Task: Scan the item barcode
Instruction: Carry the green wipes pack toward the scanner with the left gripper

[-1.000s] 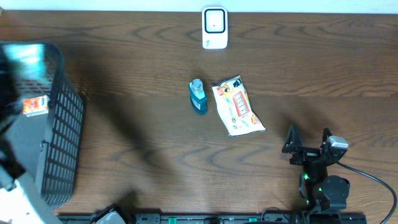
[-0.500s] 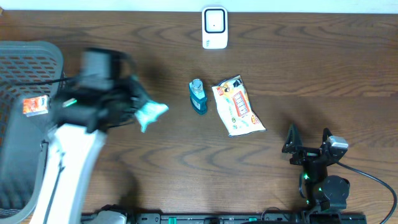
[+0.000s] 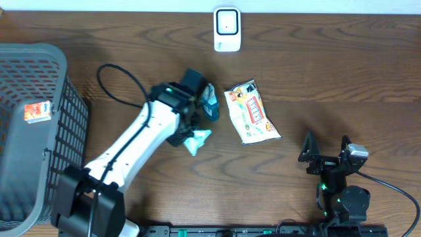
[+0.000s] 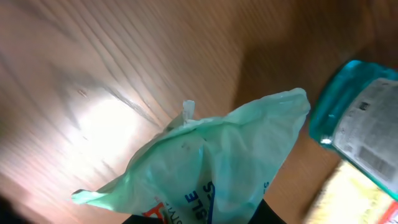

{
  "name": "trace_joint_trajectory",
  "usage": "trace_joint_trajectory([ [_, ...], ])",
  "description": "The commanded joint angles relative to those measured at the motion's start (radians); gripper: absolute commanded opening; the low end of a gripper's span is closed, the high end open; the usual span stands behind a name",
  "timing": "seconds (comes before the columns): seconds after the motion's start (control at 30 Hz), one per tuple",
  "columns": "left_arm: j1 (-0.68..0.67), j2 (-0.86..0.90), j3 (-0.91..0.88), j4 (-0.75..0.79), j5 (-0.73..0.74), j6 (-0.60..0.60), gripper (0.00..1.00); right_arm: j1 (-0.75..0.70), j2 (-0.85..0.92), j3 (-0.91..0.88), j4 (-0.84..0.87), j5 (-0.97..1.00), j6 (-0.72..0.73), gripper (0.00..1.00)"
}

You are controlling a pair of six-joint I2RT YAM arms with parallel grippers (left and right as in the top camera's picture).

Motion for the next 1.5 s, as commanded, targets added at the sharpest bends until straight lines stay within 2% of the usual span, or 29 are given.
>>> trace_joint_trajectory([
  [0.0, -0.049, 0.006, 0.003, 0.035, -0.023, -0.244, 0.23, 0.003, -0.004, -0.001, -0.003, 0.008, -0.008, 0.99],
  [0.13, -0.104, 0.006, 0.003, 0.087, -0.055, -0.366, 0.24, 0.003, -0.004, -0.001, -0.003, 0.008, -0.008, 0.99],
  [0.27, -0.147, 0.013, 0.003, 0.116, -0.100, -0.437, 0.24, 0.003, -0.004, -0.001, -0.003, 0.008, -0.008, 0.99],
  [0.33, -0.163, 0.024, 0.003, 0.132, -0.103, -0.460, 0.24, 0.003, -0.004, -0.001, -0.003, 0.008, -0.008, 0.99],
  [0.4, -0.177, 0.043, 0.003, 0.159, -0.103, -0.464, 0.30, 0.003, -0.004, -0.001, -0.003, 0.008, -0.008, 0.99],
  [0.6, -0.218, 0.138, 0.003, 0.217, -0.082, -0.463, 0.31, 0.003, -0.004, -0.001, -0.003, 0.008, -0.008, 0.99],
  [0.67, -0.232, 0.158, 0.003, 0.218, -0.053, -0.458, 0.31, 0.003, -0.004, -0.001, -0.003, 0.008, -0.008, 0.99],
  [0.7, -0.238, 0.160, 0.003, 0.219, -0.040, -0.454, 0.43, 0.003, -0.004, -0.001, -0.003, 0.008, -0.008, 0.99],
  [0.8, -0.254, 0.156, 0.003, 0.228, -0.037, -0.452, 0.66, 0.003, -0.004, -0.001, -0.003, 0.008, -0.008, 0.99],
  [0.9, -0.256, 0.148, 0.003, 0.230, -0.036, -0.452, 0.72, 0.003, -0.004, -0.001, -0.003, 0.008, -0.008, 0.99],
  [1.2, -0.262, 0.045, 0.003, 0.238, -0.029, -0.353, 0.73, 0.003, -0.004, -0.001, -0.003, 0.008, -0.008, 0.99],
  [1.33, -0.272, -0.068, 0.003, 0.250, -0.029, -0.259, 0.73, 0.003, -0.004, -0.001, -0.003, 0.008, -0.008, 0.99],
  [1.47, -0.277, -0.190, 0.003, 0.259, -0.037, -0.221, 0.73, 0.003, -0.004, -0.001, -0.003, 0.008, -0.008, 0.99],
])
